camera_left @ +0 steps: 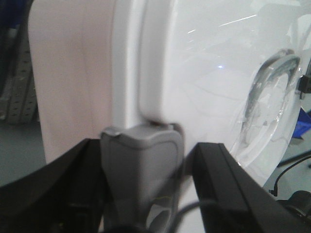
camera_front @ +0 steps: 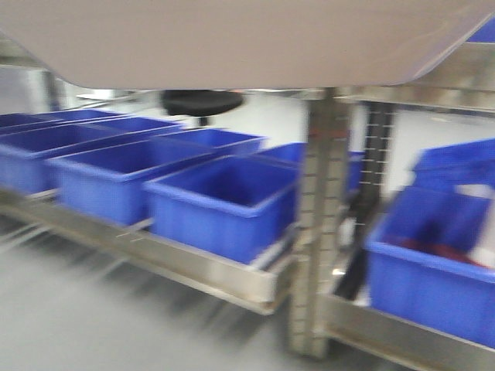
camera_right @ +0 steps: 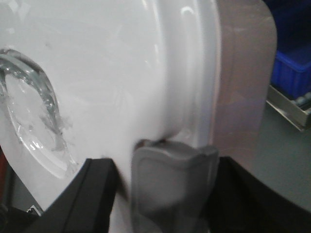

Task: Grab white bin and place on right shelf
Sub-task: 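Approach the steel shelf and raise the bin above the shelf rail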

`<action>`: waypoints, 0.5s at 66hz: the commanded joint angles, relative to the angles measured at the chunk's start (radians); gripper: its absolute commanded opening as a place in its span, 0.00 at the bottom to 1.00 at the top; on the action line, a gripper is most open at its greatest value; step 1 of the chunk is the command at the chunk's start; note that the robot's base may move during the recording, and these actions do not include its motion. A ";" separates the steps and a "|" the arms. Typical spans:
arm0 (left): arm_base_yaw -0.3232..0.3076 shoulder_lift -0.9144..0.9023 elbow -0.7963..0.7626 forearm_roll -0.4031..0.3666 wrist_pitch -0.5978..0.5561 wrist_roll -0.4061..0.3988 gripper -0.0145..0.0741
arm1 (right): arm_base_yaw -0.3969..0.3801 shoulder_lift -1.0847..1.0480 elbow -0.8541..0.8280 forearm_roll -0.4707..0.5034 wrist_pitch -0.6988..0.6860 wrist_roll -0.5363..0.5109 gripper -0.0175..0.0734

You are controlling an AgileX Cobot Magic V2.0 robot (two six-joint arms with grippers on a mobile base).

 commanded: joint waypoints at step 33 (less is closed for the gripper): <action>-0.017 -0.013 -0.035 -0.195 0.063 0.015 0.43 | 0.012 -0.011 -0.036 0.204 0.091 -0.009 0.63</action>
